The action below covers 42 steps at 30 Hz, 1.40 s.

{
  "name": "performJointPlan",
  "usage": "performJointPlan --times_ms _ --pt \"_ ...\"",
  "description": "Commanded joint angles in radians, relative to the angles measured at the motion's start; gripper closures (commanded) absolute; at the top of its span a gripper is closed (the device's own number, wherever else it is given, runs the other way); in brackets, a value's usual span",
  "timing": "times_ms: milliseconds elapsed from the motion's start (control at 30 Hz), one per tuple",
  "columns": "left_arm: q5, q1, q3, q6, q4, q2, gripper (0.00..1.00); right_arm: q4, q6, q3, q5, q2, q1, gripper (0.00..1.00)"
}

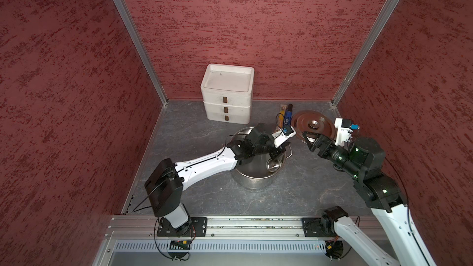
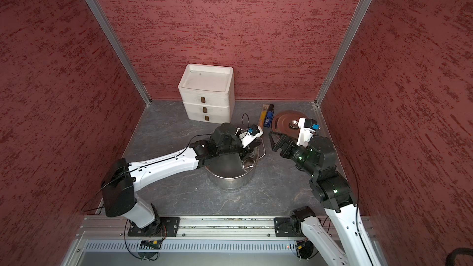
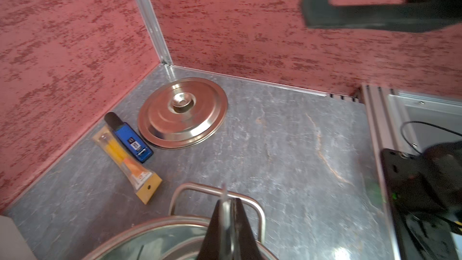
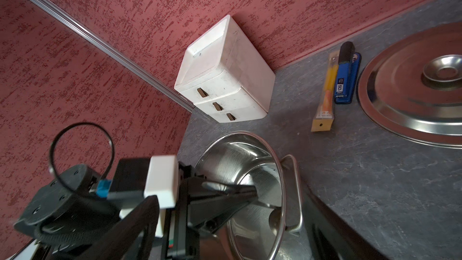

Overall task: Stir the soup with a spoon
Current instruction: Stir the soup in the pan with a stick.

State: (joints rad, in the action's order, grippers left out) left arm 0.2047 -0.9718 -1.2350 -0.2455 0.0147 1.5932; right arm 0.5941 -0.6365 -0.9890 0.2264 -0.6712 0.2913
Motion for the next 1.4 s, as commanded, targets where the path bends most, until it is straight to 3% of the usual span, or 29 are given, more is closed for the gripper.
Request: performJointPlan --times_ms 0,367,633,800,967,1200,1367 --pt "0.051 -0.020 0.068 0.005 -0.031 -0.104 1.00 -0.007 -0.004 0.026 -0.001 0.003 0.004 0.06" --pt "-0.170 -0.033 0.325 0.067 0.130 -0.431 1.00 -0.087 -0.013 0.056 0.061 -0.061 0.004 0.07" --pt "-0.252 0.153 0.377 0.131 0.174 -0.524 1.00 -0.107 -0.006 0.041 0.081 -0.099 0.004 0.07" --pt "-0.288 0.262 0.315 0.149 0.135 -0.440 1.00 -0.093 0.001 0.032 0.071 -0.096 0.003 0.07" --pt "-0.280 0.302 0.189 0.104 0.080 -0.283 1.00 -0.084 0.000 0.025 0.060 -0.088 0.004 0.07" --pt "-0.214 0.289 -0.037 0.019 0.103 -0.064 1.00 -0.063 -0.005 0.014 0.037 -0.073 0.005 0.07" --pt "-0.123 0.244 -0.115 -0.005 0.085 0.016 1.00 -0.049 -0.010 0.016 0.022 -0.057 0.003 0.07"
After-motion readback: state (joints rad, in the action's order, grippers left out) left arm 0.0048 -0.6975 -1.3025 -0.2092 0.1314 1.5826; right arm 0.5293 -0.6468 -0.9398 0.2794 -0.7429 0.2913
